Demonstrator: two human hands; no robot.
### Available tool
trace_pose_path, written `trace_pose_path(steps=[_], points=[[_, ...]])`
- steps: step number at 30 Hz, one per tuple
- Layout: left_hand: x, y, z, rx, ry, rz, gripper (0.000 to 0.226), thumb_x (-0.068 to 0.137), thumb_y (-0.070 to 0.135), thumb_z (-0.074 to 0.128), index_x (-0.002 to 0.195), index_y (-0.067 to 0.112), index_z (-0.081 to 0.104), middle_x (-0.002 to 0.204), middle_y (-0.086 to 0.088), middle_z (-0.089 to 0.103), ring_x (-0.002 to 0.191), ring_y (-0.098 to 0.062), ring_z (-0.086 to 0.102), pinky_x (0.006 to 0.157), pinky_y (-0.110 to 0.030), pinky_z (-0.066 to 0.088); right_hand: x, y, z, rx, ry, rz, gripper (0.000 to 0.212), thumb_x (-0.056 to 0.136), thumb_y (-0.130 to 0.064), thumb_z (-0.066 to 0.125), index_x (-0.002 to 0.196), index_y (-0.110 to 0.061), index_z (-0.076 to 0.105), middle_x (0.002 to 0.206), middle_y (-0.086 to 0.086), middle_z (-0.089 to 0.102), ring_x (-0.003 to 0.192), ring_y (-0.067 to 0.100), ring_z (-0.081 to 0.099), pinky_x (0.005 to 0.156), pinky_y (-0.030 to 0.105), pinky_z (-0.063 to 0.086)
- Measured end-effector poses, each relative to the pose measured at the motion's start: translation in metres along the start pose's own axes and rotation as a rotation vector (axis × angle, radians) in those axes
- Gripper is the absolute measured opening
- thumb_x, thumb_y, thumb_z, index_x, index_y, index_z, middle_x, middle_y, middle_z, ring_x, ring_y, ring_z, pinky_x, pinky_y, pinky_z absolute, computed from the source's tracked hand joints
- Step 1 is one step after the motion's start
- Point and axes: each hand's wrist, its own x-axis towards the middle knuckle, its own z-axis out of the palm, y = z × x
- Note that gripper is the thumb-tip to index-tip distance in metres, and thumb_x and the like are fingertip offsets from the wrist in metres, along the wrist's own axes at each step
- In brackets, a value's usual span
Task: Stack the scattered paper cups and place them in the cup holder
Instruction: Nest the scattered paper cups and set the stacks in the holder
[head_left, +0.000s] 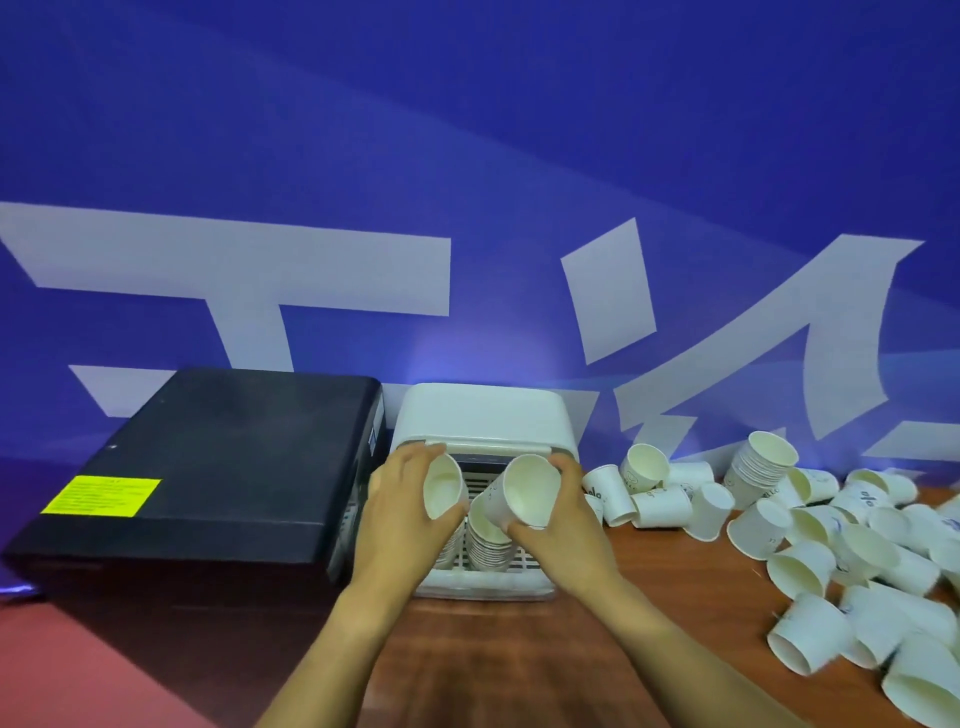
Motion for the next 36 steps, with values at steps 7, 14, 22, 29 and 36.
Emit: trace_pose_path(steps=[7, 14, 22, 29, 36], points=[[0.007, -0.025, 0.025, 0.071, -0.093, -0.042, 0.058, 0.078, 0.035, 0.07, 0.13, 0.033, 0.045, 0.137, 0.016, 0.042, 0.127, -0.014, 0.036, 0.101, -0.033, 0.041, 0.012, 0.014, 0.026, -0.088, -0.025, 0.031, 0.079, 0.074, -0.036, 0.069, 0.137, -0.034, 0.021, 0.134, -0.011, 0.043, 0.114, 0.016, 0.052, 0.08, 0.031, 0.047], [0.008, -0.045, 0.049, 0.086, -0.279, -0.075, 0.067, 0.075, 0.031, 0.071, 0.135, 0.032, 0.041, 0.146, 0.011, 0.031, 0.134, -0.014, 0.031, 0.103, -0.026, 0.035, 0.021, 0.034, 0.044, -0.269, -0.307, 0.138, 0.09, 0.07, -0.039, 0.066, 0.145, -0.034, 0.017, 0.143, 0.0, 0.035, 0.125, 0.023, 0.045, 0.1, 0.039, 0.043], [0.002, -0.06, 0.059, 0.047, -0.345, -0.117, 0.075, 0.076, 0.026, 0.07, 0.139, 0.035, 0.032, 0.156, 0.008, 0.017, 0.142, -0.016, 0.024, 0.106, -0.029, 0.035, 0.023, 0.048, 0.045, -0.217, -0.349, 0.176, 0.093, 0.069, -0.034, 0.066, 0.145, -0.039, 0.013, 0.14, 0.003, 0.038, 0.121, 0.022, 0.05, 0.099, 0.038, 0.045], [-0.021, -0.064, 0.065, -0.367, -0.126, -0.315, 0.082, 0.072, 0.01, 0.078, 0.132, 0.04, 0.031, 0.13, 0.022, 0.038, 0.117, 0.017, 0.034, 0.104, -0.02, 0.032, 0.017, 0.061, 0.052, 0.034, -0.299, 0.246, 0.099, 0.069, -0.036, 0.078, 0.146, -0.033, 0.016, 0.136, -0.01, 0.04, 0.126, 0.009, 0.041, 0.107, 0.033, 0.038], [-0.003, -0.076, 0.09, -0.417, -0.099, -0.417, 0.092, 0.066, 0.015, 0.077, 0.143, 0.03, 0.028, 0.141, 0.009, 0.043, 0.13, -0.011, 0.044, 0.109, -0.039, 0.039, 0.03, 0.061, 0.07, 0.194, -0.274, 0.358, 0.071, 0.074, -0.026, 0.08, 0.132, -0.023, 0.038, 0.117, -0.008, 0.052, 0.108, 0.01, 0.05, 0.084, 0.018, 0.035]])
